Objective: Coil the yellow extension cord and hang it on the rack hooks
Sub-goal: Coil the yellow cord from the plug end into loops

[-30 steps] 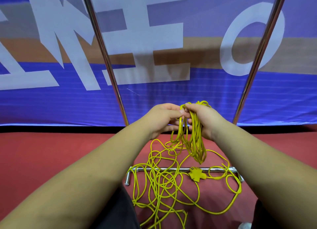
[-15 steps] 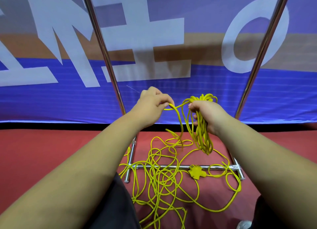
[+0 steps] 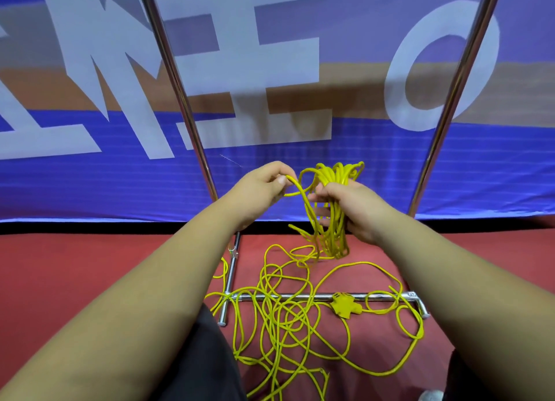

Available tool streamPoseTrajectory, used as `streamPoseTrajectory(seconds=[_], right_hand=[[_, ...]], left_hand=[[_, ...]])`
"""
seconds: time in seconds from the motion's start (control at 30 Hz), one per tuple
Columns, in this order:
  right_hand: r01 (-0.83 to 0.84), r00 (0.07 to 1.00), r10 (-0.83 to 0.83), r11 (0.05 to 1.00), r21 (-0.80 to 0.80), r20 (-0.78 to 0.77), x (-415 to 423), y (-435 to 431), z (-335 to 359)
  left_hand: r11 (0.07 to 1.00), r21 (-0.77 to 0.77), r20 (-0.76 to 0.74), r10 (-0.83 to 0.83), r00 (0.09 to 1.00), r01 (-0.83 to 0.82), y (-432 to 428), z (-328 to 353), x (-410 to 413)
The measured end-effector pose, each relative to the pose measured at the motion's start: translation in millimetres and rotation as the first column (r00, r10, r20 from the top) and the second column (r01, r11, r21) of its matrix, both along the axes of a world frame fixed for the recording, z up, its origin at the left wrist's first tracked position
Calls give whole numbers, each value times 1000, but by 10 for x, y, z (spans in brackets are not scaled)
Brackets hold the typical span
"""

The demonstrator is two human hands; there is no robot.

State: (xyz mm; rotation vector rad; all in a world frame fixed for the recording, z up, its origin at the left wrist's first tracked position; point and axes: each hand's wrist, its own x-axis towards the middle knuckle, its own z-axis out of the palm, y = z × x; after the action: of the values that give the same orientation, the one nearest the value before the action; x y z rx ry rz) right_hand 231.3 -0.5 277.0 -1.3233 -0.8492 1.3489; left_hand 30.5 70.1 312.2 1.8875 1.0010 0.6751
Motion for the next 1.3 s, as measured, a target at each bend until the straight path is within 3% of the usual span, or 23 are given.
streamPoseTrajectory(seconds=[0.1, 0.23, 0.33, 0.4, 0.47, 0.53, 0.6, 0.67, 0.77, 0.97, 1.03, 1.13, 1.23, 1.3], right_hand=[[-110, 994, 110, 994, -28, 6, -62, -45, -86], [-168, 986, 168, 986, -16, -15, -118, -86, -114], [-167, 986, 167, 986, 2, -4, -150, -94, -119], [-133, 991, 134, 991, 21, -24, -174, -88, -101], [-69, 996, 70, 997, 35, -55, -189, -66, -64], [7, 996, -4, 999, 37, -84, -187, -38, -18], [80, 990, -75, 996, 34, -119, -164, -11, 24], [133, 979, -128, 991, 21, -160, -120, 8, 54], [176, 962, -176, 984, -21, -208, -41, 24, 82], [249, 901, -280, 959, -133, -331, 69, 44, 105], [279, 888, -318, 947, -161, -331, 94, 47, 108], [301, 900, -337, 939, -165, -276, 118, 30, 115], [308, 922, -335, 939, -155, -194, 141, 16, 106], [336, 920, -358, 930, -149, -159, 160, 26, 96]], left_hand=[[958, -285, 253, 109, 961, -34, 27, -33, 39], [903, -404, 311, 287, 906, -147, 44, -49, 79], [836, -380, 114, 467, 877, -396, 156, -114, 38], [808, -187, -192, 527, 828, -558, 253, -123, -18], [824, 44, -374, 538, 755, -565, 206, -56, -25], [912, 146, -406, 409, 817, -384, 122, -33, -10], [999, 49, -446, 25, 895, -3, 28, -56, -27], [945, -75, -571, -303, 763, 319, -30, -116, -80], [888, -76, -603, -404, 688, 454, -39, -249, -68], [914, 42, -594, -301, 746, 403, -91, -418, 136], [923, -45, -569, -337, 750, 381, -63, -400, 153], [893, -324, -429, -432, 793, 311, -32, -348, 67], [891, -435, -305, -285, 909, 134, 29, -287, -78], [923, -385, -383, -177, 906, 17, 71, -240, -162]])
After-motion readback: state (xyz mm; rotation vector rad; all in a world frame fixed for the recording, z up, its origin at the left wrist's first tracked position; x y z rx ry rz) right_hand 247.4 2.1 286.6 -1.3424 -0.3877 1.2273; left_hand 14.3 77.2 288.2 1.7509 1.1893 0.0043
